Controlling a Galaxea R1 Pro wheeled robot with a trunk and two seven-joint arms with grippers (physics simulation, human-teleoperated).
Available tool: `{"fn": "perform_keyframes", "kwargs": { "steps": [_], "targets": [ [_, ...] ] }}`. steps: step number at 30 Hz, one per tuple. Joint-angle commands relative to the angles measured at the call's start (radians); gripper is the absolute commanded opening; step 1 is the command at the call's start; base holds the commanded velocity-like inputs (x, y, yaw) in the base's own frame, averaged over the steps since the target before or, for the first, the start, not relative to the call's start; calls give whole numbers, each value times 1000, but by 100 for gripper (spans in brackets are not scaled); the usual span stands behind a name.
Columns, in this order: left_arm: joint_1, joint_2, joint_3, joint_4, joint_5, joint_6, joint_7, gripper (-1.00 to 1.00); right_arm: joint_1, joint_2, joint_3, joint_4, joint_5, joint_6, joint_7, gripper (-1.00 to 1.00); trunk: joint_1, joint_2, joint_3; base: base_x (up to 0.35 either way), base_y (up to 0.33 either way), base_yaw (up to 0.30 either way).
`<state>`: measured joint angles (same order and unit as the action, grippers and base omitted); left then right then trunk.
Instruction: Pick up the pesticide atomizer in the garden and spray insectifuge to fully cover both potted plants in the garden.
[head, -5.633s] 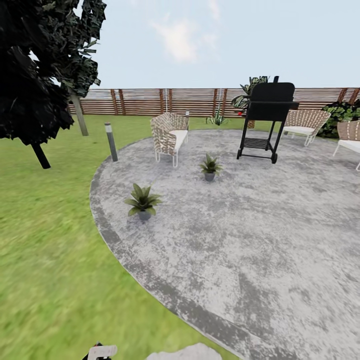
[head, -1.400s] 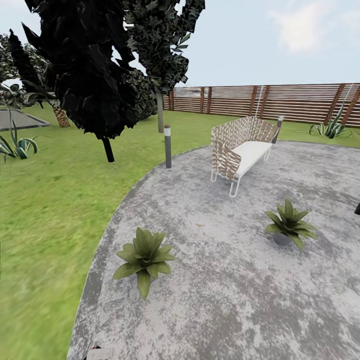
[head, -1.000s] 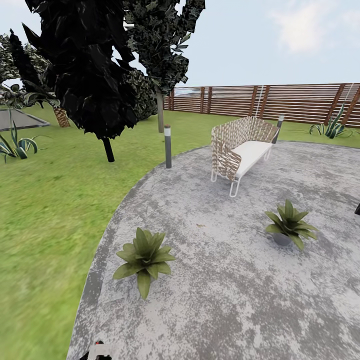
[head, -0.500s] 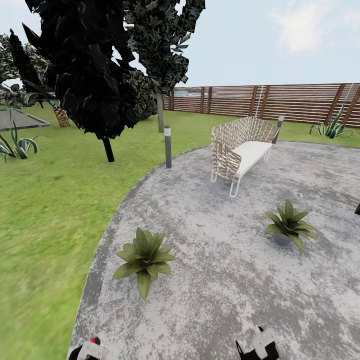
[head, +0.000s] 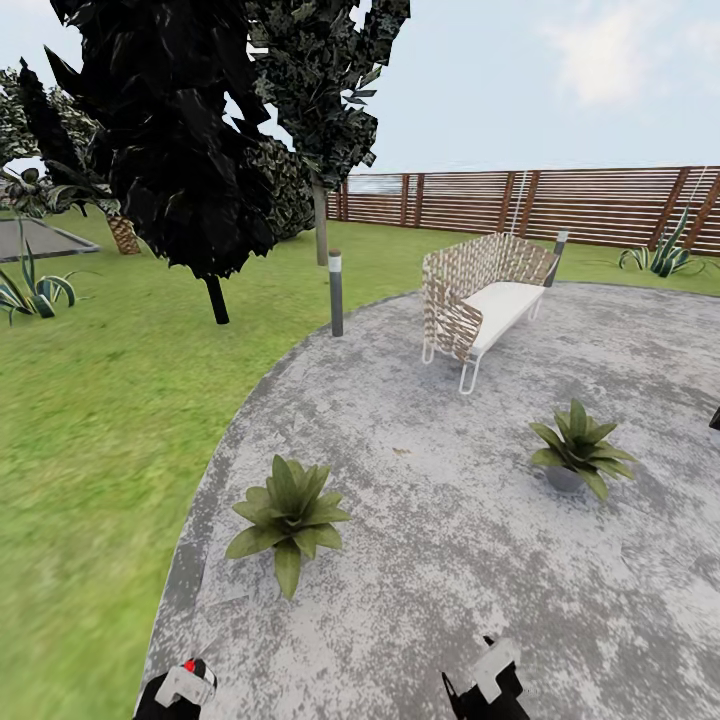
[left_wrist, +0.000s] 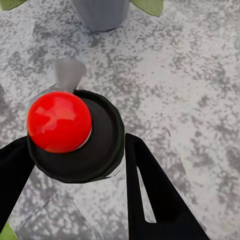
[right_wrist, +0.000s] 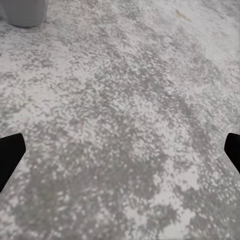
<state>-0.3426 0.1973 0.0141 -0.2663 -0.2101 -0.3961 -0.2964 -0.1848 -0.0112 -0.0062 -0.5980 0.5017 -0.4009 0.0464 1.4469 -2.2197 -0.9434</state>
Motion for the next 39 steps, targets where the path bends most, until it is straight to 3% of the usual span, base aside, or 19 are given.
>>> {"fn": "perform_keyframes", "kwargs": {
  "steps": [1, 8, 19, 20, 25, 29, 32, 33, 39],
  "targets": [
    [-1, 0, 2, 0, -7, -4, -2, -100, -1, 6, -1, 0, 0, -3, 4, 100, 0, 0, -1, 0, 0, 0],
    [-10, 8, -8, -2, -23, -8, -36, -100, -1, 10, 1, -2, 0, -3, 8, 100, 0, 0, -1, 0, 0, 0],
    [-74, 66, -10, -14, -79, 49, -96, -100, -13, 11, 2, -28, 5, -1, 31, 100, 0, 0, -1, 0, 0, 0],
    [-172, 67, -10, -14, -177, 51, -469, -100, -15, 11, 2, -70, 5, -1, 89, 100, 0, 0, -1, 0, 0, 0],
    [-220, 69, -8, -15, -295, 88, -556, -100, -49, 11, 2, -122, 7, 2, 303, 100, 0, 0, -1, 0, 0, 0],
    [-245, 67, -10, -28, -325, 116, -621, -100, -85, 9, 2, -129, 10, 3, 446, 100, 0, 0, -1, 0, 0, 0],
    [-256, 68, -11, -65, -339, 125, -688, -100, -114, 8, 2, -130, 10, 4, 504, 100, 0, 0, -1, 0, 0, 0],
    [-259, 67, -10, -97, -358, 150, -733, -100, -134, 8, 2, -129, 12, 12, 525, 100, 0, 0, -1, 0, 0, 0],
    [-260, 55, -10, -177, -421, 227, -809, -100, -182, 13, 3, -128, 14, 143, 626, 100, 0, 0, -1, 0, 0, 0]
  ]
}}
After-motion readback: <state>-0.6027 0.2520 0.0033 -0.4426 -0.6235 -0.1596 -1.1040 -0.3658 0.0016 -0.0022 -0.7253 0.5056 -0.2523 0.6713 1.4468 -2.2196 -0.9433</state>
